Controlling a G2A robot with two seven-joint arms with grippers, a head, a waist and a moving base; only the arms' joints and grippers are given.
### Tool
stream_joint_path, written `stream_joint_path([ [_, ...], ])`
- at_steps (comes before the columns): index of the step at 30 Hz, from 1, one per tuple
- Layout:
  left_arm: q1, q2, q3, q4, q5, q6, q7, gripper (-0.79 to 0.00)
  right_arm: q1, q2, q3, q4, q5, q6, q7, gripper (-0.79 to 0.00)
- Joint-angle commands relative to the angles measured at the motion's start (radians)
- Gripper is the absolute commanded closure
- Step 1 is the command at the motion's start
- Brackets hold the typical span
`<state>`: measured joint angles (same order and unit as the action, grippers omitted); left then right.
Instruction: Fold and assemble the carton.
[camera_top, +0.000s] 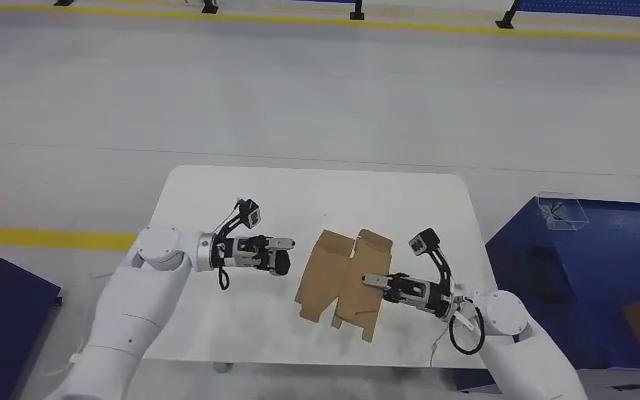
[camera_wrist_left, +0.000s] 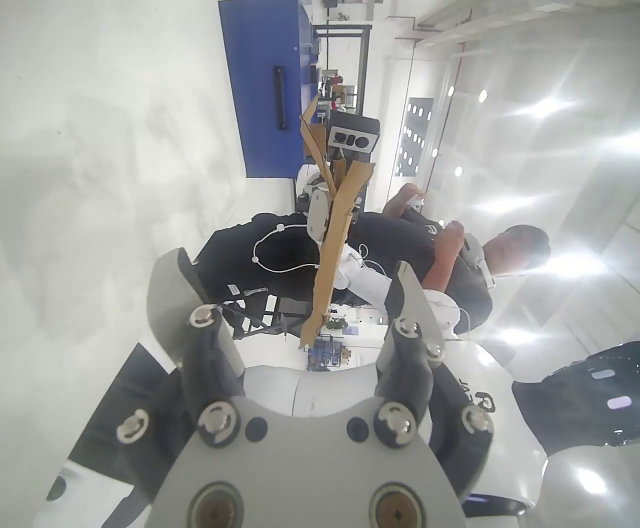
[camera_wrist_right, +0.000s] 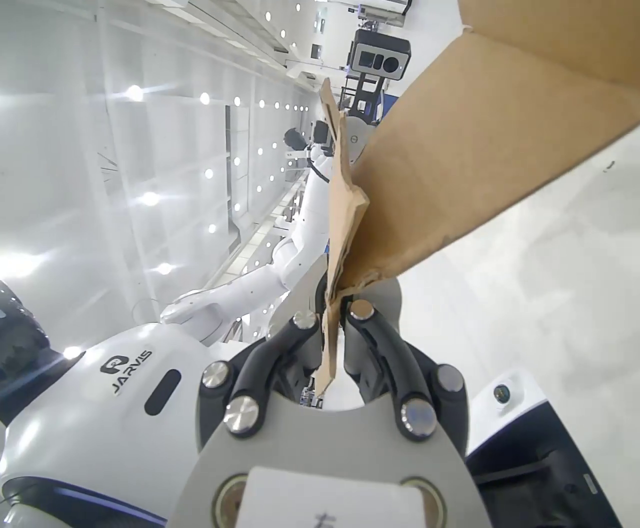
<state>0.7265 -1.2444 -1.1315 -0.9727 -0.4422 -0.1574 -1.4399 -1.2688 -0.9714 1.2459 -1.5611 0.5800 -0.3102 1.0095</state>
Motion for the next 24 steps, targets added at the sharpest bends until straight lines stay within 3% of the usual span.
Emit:
stream_joint_path([
  [1, 0.005, -0.002, 0.012, -0.006, -0.011, -0.007, -0.006, -0.551, 0.002, -0.004, -0.012, -0.002, 0.02, 0.013, 0.001, 0.0],
  [4, 0.015, -0.005, 0.019, -0.023, -0.043, -0.028, -0.024, -0.536, 0.007, -0.008, -0.026, -0.004, 0.014, 0.019, -0.01, 0.0],
  [8, 0.028, -0.007, 0.026, -0.046, -0.084, -0.039, -0.048, -0.369, 0.013, -0.016, -0.057, -0.007, 0.005, 0.036, -0.02, 0.0],
  [13, 0.044, -0.007, 0.037, -0.072, -0.098, -0.052, -0.054, -0.299, 0.02, -0.024, -0.084, -0.007, 0.0, 0.049, -0.035, 0.0],
  [16, 0.048, -0.006, 0.045, -0.078, -0.095, -0.044, -0.056, -0.052, 0.025, -0.029, -0.089, -0.006, 0.024, 0.057, -0.041, 0.0],
  [19, 0.052, -0.005, 0.048, -0.081, -0.109, -0.037, -0.067, 0.0, 0.028, -0.032, -0.093, -0.003, 0.038, 0.075, -0.053, 0.0],
  [20, 0.053, -0.005, 0.046, -0.08, -0.124, -0.033, -0.072, 0.0, 0.028, -0.032, -0.093, -0.003, 0.038, 0.075, -0.053, -0.785],
  [24, 0.052, -0.001, 0.032, -0.077, -0.158, -0.032, -0.084, 0.0, 0.028, -0.032, -0.093, -0.003, 0.038, 0.075, -0.053, -0.785],
])
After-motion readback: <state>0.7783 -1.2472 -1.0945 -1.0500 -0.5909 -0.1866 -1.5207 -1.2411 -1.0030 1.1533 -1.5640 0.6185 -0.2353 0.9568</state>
